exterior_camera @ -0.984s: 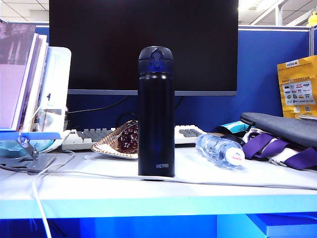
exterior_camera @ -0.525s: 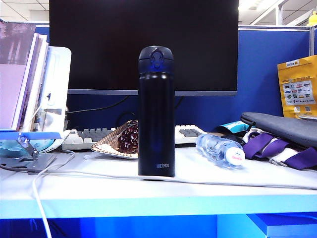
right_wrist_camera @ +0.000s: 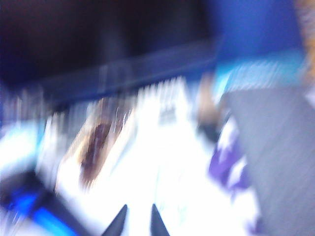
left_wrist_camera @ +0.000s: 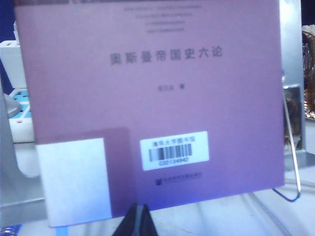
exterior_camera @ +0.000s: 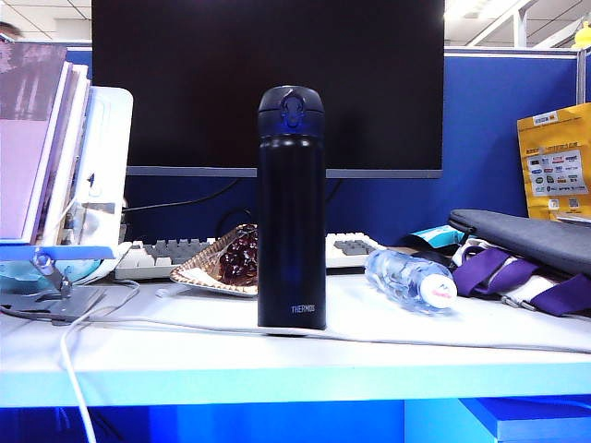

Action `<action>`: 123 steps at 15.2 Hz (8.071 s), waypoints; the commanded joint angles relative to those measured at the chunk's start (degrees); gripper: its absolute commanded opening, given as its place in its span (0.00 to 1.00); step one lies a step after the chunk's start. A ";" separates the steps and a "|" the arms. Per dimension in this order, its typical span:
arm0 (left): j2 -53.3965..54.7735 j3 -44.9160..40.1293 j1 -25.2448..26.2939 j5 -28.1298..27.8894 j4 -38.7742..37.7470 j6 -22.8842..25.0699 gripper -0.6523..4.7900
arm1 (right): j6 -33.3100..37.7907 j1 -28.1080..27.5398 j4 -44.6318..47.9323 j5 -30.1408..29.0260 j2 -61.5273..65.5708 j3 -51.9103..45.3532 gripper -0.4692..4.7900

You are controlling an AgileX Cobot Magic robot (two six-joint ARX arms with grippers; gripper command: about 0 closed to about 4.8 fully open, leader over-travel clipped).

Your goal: Pick up the mineral water bottle and place it vertically to the right of the black thermos cup.

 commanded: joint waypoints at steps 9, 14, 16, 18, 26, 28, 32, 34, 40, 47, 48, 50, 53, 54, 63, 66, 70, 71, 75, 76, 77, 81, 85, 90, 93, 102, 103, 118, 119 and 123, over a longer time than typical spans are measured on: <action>-0.17 -0.02 0.11 -0.15 -0.70 0.02 0.11 | -1.77 0.50 -11.52 -23.32 43.89 27.85 1.00; -0.17 -0.02 0.11 -0.15 -0.70 0.02 0.11 | -11.43 3.13 -19.06 -5.86 54.34 32.28 1.00; -0.17 -0.02 0.11 -0.15 -0.70 0.02 0.11 | -13.14 3.96 -19.45 -2.64 57.94 33.31 1.00; -0.17 -0.02 0.13 -0.17 -0.70 0.02 0.11 | -14.38 4.46 -20.22 -2.67 62.23 35.89 1.00; -0.17 -0.02 0.13 -0.15 -0.70 0.02 0.11 | -15.19 5.99 -21.64 -3.13 73.94 40.72 1.00; -0.17 -0.02 0.11 -0.17 -0.70 0.02 0.11 | -15.47 6.58 -21.03 -3.04 75.67 40.79 1.00; -0.17 -0.02 0.13 -0.15 -0.70 0.02 0.11 | -15.45 6.84 -20.85 -2.49 78.16 40.79 1.00; -0.17 -0.02 0.13 -0.20 -0.70 0.02 0.11 | -15.41 6.84 -19.04 -2.43 78.82 40.83 1.00; -0.17 -0.02 0.11 -0.15 -0.70 0.02 0.11 | -17.75 6.88 -30.53 -1.27 87.36 51.82 1.00; -0.17 -0.02 0.13 -0.15 -0.70 0.02 0.11 | -18.23 7.56 -31.67 -0.04 88.46 53.70 1.00; -0.17 -0.02 0.13 -0.15 -0.70 0.02 0.11 | -18.23 7.69 -31.78 -0.09 88.46 53.70 0.88; -0.17 -0.02 0.13 -0.15 -0.70 0.02 0.11 | -18.25 8.48 -31.78 -0.15 88.46 53.70 0.78; -0.17 -0.02 0.11 -0.15 -0.70 0.02 0.11 | -18.45 8.90 -32.96 0.09 88.39 55.36 0.78; -0.17 -0.02 0.13 -0.15 -0.70 0.02 0.11 | -18.49 8.90 -34.82 1.57 88.39 57.70 0.78; -0.17 -0.02 0.13 -0.15 -0.70 0.02 0.11 | -18.69 8.90 -43.15 3.30 88.89 68.87 1.00; -0.17 -0.02 0.13 -0.15 -0.70 0.02 0.11 | -18.18 8.90 -45.55 2.08 90.29 68.87 1.00; -0.17 -0.02 0.13 -0.15 -0.70 0.02 0.11 | -17.09 8.94 -45.75 -0.68 92.28 68.87 1.00; -0.17 -0.02 0.13 -0.17 -0.70 0.02 0.11 | -17.09 8.96 -45.92 -1.84 92.45 68.87 1.00; -0.17 -0.02 0.13 -0.15 -0.70 0.02 0.11 | -16.87 8.96 -46.34 -1.40 92.56 68.87 1.00; -0.17 -0.02 0.13 -0.15 -0.70 0.02 0.11 | -16.87 8.96 -46.40 -1.38 92.67 68.87 1.00; -0.17 -0.02 0.13 -0.15 -0.70 0.02 0.11 | -16.85 8.96 -46.38 -1.36 92.83 68.85 1.00; -0.17 -0.02 0.13 -0.15 -0.70 0.02 0.11 | -16.83 8.96 -46.58 -1.40 94.66 68.50 0.97; -0.17 -0.02 0.13 -0.15 -0.70 0.02 0.11 | -16.55 8.94 -46.51 2.99 96.50 68.52 0.69; -0.17 -0.02 0.13 -0.15 -0.70 0.02 0.11 | -16.63 8.92 -47.45 2.67 96.43 68.57 0.36; -0.17 -0.02 0.13 -0.15 -0.70 0.02 0.11 | -17.44 8.92 -49.57 2.80 95.56 68.67 0.36; -0.17 -0.02 0.13 -0.15 -0.70 0.02 0.11 | -19.47 8.92 -52.76 6.54 82.25 68.72 0.36; -0.17 -0.02 0.13 -0.15 -0.70 0.02 0.11 | -19.74 8.92 -53.13 6.51 78.99 68.72 0.36; -0.17 0.04 0.09 0.33 7.87 -4.74 0.11 | -16.83 8.92 -58.18 0.44 57.44 68.74 0.37; -0.17 0.09 0.09 1.42 16.31 -8.50 0.11 | -16.90 8.92 -58.14 -0.68 56.92 68.76 0.37; 2.93 9.64 0.09 11.30 24.02 -10.43 0.11 | -16.87 8.92 -58.14 -1.84 55.30 69.35 0.37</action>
